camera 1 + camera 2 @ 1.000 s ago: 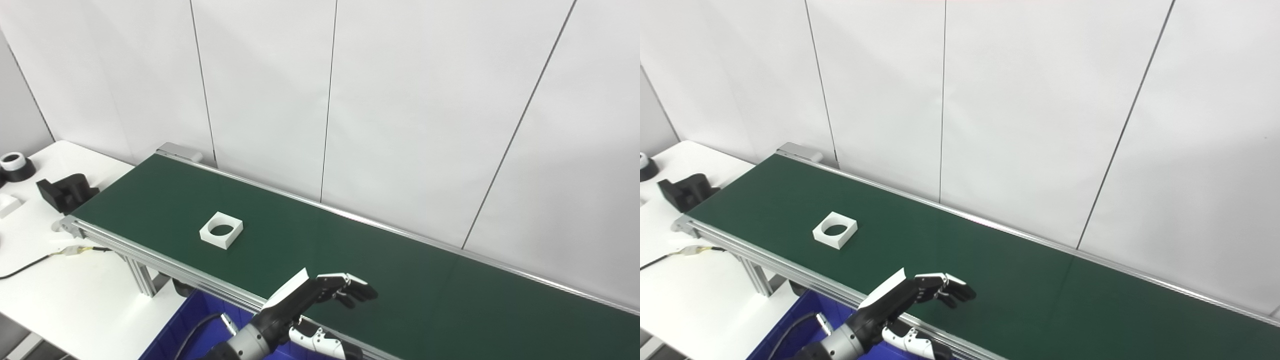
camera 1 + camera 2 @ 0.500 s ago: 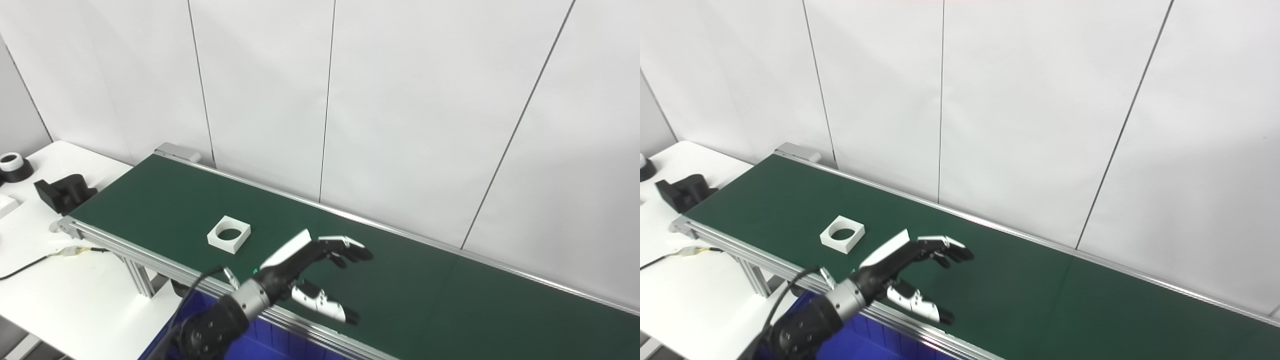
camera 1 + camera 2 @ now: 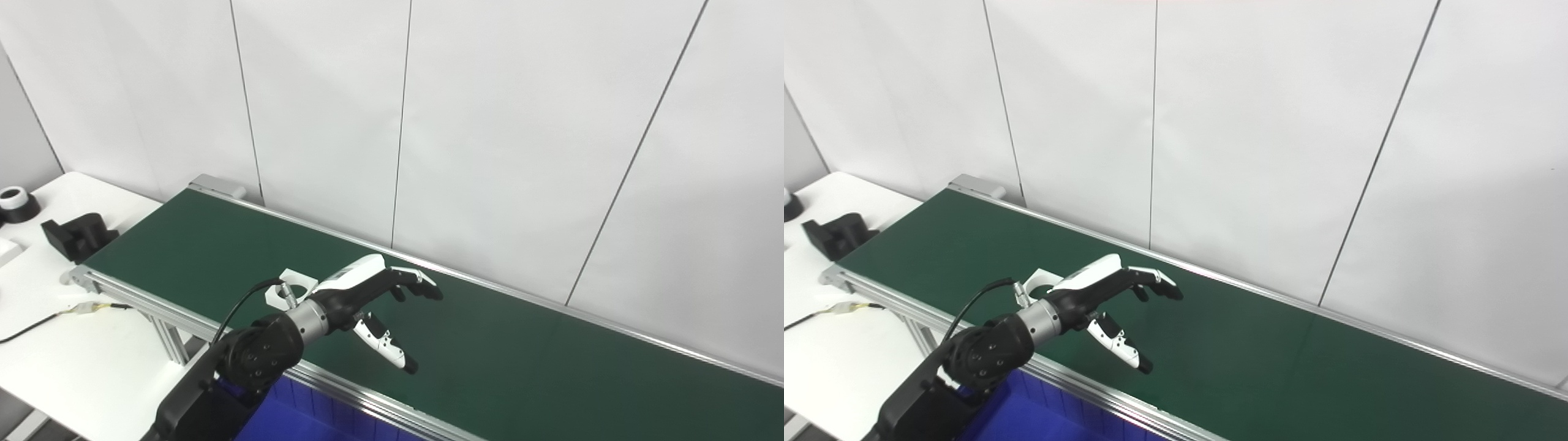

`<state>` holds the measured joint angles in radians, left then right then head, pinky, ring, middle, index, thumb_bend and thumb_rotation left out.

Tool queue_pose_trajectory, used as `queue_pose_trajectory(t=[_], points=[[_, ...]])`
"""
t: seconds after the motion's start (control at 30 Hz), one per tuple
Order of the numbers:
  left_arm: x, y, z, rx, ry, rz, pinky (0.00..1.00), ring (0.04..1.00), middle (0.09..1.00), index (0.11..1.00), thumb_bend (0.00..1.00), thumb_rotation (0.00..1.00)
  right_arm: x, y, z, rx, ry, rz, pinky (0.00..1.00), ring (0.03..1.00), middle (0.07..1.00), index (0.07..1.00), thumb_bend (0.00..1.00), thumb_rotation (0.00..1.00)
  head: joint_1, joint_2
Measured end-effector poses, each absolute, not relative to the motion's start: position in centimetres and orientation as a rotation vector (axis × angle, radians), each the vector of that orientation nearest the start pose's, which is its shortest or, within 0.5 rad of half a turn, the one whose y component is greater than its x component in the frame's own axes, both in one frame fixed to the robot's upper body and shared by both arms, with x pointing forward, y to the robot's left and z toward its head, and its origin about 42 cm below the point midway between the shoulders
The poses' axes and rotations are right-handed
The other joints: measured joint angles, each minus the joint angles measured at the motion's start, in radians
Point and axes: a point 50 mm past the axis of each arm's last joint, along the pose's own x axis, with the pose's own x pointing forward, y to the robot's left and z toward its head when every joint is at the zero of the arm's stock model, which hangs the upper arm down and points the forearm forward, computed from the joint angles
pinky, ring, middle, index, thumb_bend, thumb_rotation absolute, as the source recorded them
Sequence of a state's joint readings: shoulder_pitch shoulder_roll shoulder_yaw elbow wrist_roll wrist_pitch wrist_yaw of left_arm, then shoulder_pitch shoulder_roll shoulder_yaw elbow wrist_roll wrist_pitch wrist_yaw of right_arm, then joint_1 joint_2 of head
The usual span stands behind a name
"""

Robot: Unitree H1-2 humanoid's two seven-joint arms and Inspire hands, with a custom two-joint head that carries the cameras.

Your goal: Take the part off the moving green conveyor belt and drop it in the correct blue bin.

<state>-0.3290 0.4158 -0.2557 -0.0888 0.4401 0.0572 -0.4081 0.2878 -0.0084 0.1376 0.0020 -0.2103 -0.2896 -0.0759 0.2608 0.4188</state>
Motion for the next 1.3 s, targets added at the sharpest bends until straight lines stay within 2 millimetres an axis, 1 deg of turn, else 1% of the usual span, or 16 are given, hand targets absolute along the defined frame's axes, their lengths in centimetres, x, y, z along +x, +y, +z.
queue_pose_trajectory(t=[0.07,0.1,0.17,0.37,0.47,0.57,0.63,0.7,0.8,1.0,1.2,1.3], points=[[36.7,23.7,20.0,0.996,-0.175,-0.569,0.72,0.784,0.786,0.747,0.91,0.06,18.1,-19.0,5.1,-0.181,-0.025,0.046,0.67,0.764,0.795,0.877,0.43,0.79,-0.002,0.000],[36.8,23.8,20.0,1.021,-0.170,-0.569,0.74,0.788,0.794,0.752,0.89,0.04,18.1,-19.0,5.1,-0.181,-0.025,0.046,0.67,0.762,0.796,0.877,0.42,0.78,-0.002,-0.002],[37.2,23.8,19.9,1.084,-0.158,-0.581,0.74,0.796,0.802,0.758,0.88,0.03,18.1,-19.0,5.0,-0.182,-0.022,0.045,0.66,0.761,0.798,0.878,0.41,0.78,-0.002,-0.002],[38.0,24.6,19.7,1.176,-0.140,-0.586,0.77,0.803,0.809,0.765,0.86,0.04,18.1,-18.9,4.7,-0.182,-0.014,0.048,0.67,0.766,0.798,0.879,0.45,0.79,-0.003,-0.002],[38.2,24.7,19.7,1.219,-0.145,-0.591,0.75,0.801,0.814,0.767,0.85,0.03,18.0,-18.9,4.7,-0.181,-0.013,0.049,0.67,0.763,0.798,0.879,0.46,0.80,-0.006,-0.002],[38.8,25.1,19.5,1.269,-0.137,-0.598,0.72,0.789,0.817,0.768,0.85,0.02,18.1,-18.8,4.7,-0.181,-0.014,0.051,0.67,0.766,0.799,0.880,0.43,0.79,-0.006,-0.002],[39.2,25.4,19.5,1.301,-0.139,-0.606,0.72,0.789,0.823,0.771,0.85,0.01,18.0,-18.8,4.7,-0.180,-0.013,0.051,0.67,0.769,0.797,0.880,0.45,0.79,-0.008,-0.003],[39.5,25.5,19.6,1.330,-0.135,-0.606,0.73,0.795,0.835,0.781,0.85,0.01,18.0,-18.8,4.7,-0.179,-0.012,0.050,0.68,0.769,0.799,0.878,0.45,0.79,-0.008,-0.002],[40.3,25.7,19.6,1.362,-0.124,-0.615,0.73,0.801,0.835,0.777,0.87,0.00,18.0,-18.7,4.7,-0.179,-0.013,0.054,0.68,0.771,0.803,0.883,0.43,0.79,-0.009,-0.002],[41.5,27.5,19.3,1.425,-0.080,-0.611,0.75,0.818,0.846,0.794,0.90,0.00,18.0,-18.6,4.7,-0.179,-0.012,0.056,0.67,0.766,0.803,0.888,0.40,0.77,-0.012,-0.002],[42.4,29.2,18.6,1.486,-0.035,-0.596,0.77,0.841,0.861,0.818,0.91,0.02,18.0,-18.5,4.7,-0.177,-0.012,0.060,0.66,0.756,0.795,0.880,0.42,0.78,-0.014,0.002],[42.9,30.1,18.2,1.507,-0.011,-0.590,0.77,0.842,0.862,0.826,0.92,0.04,17.9,-18.4,4.7,-0.178,-0.012,0.061,0.66,0.755,0.794,0.882,0.41,0.78,-0.015,0.003]])
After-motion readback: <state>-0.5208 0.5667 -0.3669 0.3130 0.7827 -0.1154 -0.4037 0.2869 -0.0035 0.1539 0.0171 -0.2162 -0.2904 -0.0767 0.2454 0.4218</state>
